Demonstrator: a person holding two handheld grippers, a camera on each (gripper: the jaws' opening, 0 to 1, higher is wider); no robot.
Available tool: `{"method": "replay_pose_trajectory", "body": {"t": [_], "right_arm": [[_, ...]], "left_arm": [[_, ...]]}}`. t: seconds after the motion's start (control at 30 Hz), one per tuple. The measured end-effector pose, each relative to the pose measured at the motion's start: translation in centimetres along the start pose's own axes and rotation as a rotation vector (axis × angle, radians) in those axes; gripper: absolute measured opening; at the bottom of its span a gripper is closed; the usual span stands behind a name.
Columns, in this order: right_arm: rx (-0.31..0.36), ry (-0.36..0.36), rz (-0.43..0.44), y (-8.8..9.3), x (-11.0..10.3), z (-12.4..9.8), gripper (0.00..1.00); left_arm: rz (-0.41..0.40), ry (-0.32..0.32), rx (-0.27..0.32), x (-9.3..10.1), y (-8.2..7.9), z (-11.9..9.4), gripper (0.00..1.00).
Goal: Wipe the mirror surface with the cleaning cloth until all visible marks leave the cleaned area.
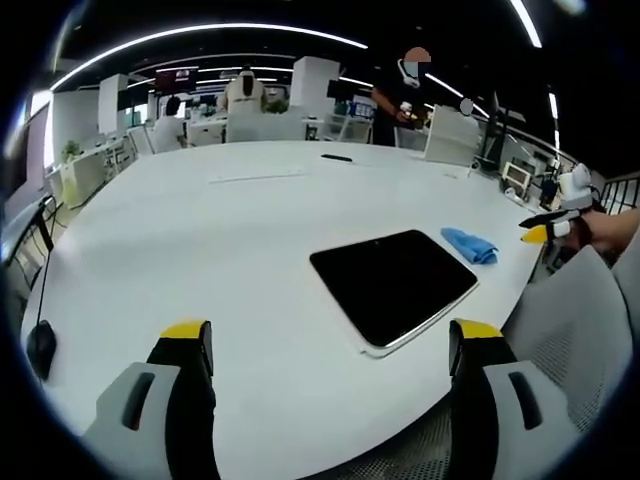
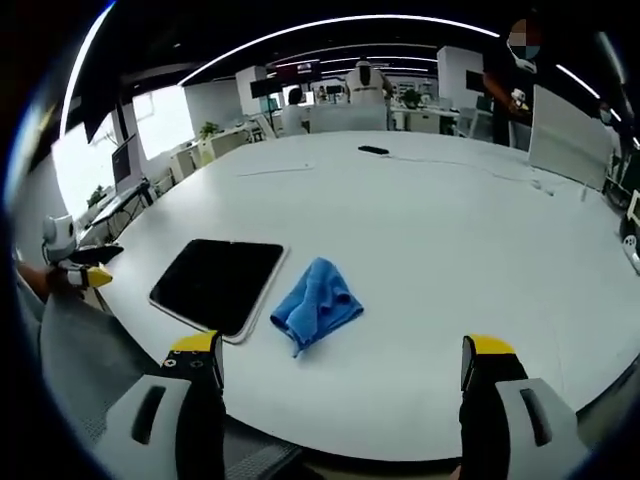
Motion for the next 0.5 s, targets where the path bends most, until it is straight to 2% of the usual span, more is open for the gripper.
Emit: {"method": "replay_pose_trajectory", "body": {"t": [0.17,0.27,0.3,0.33,0.37,0.43,0.5], "right_arm": [[0.026,-0.005,0.002,-2.4,-0.2,-0.7,0.98],[0.008,-0.058,0.007,-4.5,-0.8,-0.8,0.98],[-0.001,-0.064,0.003,-5.1,-0.9,-0.8,0.98],[-0.045,-0.077,-0.027,-5.8,-1.1,-0.9,0.94],[-0.047,-0.074,-0.039,-6.5,-1.2,-1.0,0.89],[-0.055,-0.047,-0.086,-8.0,-1.3,-1.0,0.89],[-0.095,-0.04,-0.115,-8.9,-1.4,-0.5,0.88]], "left_arm": [[0.001,-0.003,-0.003,-0.1,0.1,0.0,0.98],[-0.004,-0.004,-0.007,-0.2,0.2,0.0,0.97],[-0.008,-0.004,-0.011,-0.2,0.3,0.0,0.97],[-0.012,-0.003,-0.017,-0.3,0.4,0.1,0.97],[-0.013,-0.002,-0.021,-0.2,0.4,0.1,0.97],[-0.007,-0.006,-0.015,-0.2,0.3,0.0,0.97],[0.004,-0.018,-0.002,-0.3,0.1,-0.1,0.97]]}}
Point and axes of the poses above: the point that each gripper's makers call its tool centre point, and the gripper's own axes: z roughly forward along the fingers, x roughly to its right, y roughly out of its underside, the point moved 7 cm from there along -z, roughly backward along the fingers, and after that the axes turned 7 degrees about -x, right-handed, at the moved point
